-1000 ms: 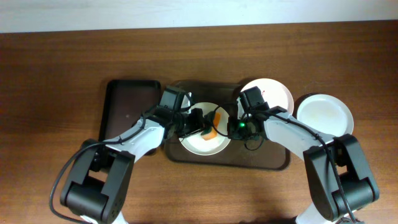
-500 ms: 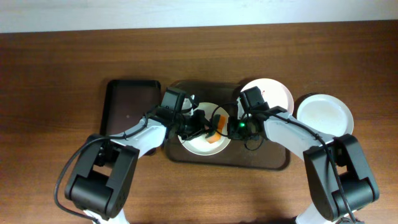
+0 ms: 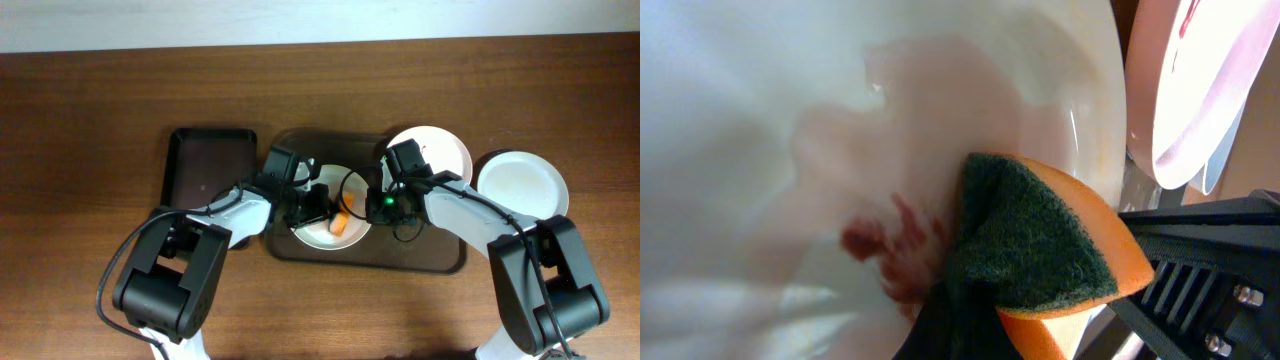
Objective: Clean dirty plates on tray and stack at the side
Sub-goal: 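Scrub the tilted left plate with the sponge in the left gripper, then return the sponge to the small black tray with the left gripper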
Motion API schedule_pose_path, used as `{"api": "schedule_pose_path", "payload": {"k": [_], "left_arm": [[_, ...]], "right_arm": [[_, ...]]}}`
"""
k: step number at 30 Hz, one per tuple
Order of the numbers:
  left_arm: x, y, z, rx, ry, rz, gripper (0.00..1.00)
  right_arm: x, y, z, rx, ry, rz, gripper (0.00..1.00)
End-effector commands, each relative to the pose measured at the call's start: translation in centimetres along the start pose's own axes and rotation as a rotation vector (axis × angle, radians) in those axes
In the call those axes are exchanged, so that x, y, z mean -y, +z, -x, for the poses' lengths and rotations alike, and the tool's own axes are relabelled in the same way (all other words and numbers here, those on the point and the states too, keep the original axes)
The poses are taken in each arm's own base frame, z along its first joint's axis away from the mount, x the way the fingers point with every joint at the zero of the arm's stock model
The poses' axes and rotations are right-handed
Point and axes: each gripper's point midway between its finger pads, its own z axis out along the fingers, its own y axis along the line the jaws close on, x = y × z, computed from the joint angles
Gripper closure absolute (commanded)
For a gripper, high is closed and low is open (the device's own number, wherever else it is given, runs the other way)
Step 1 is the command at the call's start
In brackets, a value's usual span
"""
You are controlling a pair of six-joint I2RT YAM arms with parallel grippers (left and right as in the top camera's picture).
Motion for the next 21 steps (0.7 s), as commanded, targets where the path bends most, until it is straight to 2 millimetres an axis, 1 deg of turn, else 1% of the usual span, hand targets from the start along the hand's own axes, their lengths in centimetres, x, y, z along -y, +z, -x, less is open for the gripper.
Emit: {"api": "schedule_pose_path", "payload": {"k": [1,4,6,9,11,13,15,16,17,18,20,21], "left_arm": [[-4.7,-1.0,3.4,0.129,0.016,0.174,1.0],[-4.2,-1.8,5.4,0.181,0.025,0.156,1.0],[-4.0,-2.2,6.2,0.199,0.024,0.152,1.0],[-4.2,-2.9,6.2,0.174,0.052,0.186,1.0],[-4.6,-4.6,6.0,0.163,0.087,0.267,1.0],[-2.6,-7.0,6.7,0.213,0.132,0.254,1.0],[0.5,-10.2,7.8,0.301,0.188,0.214,1.0],[1.5,-11.9,8.2,0.345,0.214,0.211,1.0],[1.5,-13.4,8.4,0.379,0.208,0.241,1.0],[0.8,-14.7,8.5,0.403,0.19,0.287,1.0],[-2.3,-16.6,8.1,0.402,0.142,0.408,1.0],[-5.0,-17.6,7.3,0.363,0.121,0.503,1.0]], "right_arm": [[0.0,0.1,-0.5,-0.012,-0.019,-0.015,0.92],[0.0,0.1,-0.5,-0.012,-0.019,-0.015,0.92],[0.0,0.1,-0.6,-0.012,-0.019,-0.015,0.92],[0.0,0.1,-0.5,-0.012,-0.019,-0.015,0.92],[0.0,0.1,-0.5,-0.012,-0.019,-0.015,0.92],[0.0,0.1,-0.5,-0.012,-0.019,-0.015,0.92],[0.0,0.1,-0.5,-0.012,-0.019,-0.015,0.92],[0.0,0.1,-0.6,-0.012,-0.018,-0.015,0.92],[0.0,0.1,-0.6,-0.013,-0.018,-0.016,0.92],[0.0,0.1,-0.6,-0.013,-0.018,-0.016,0.92],[0.0,0.1,-0.6,-0.012,-0.018,-0.015,0.92],[0.0,0.1,-0.6,-0.012,-0.018,-0.015,0.92]]}}
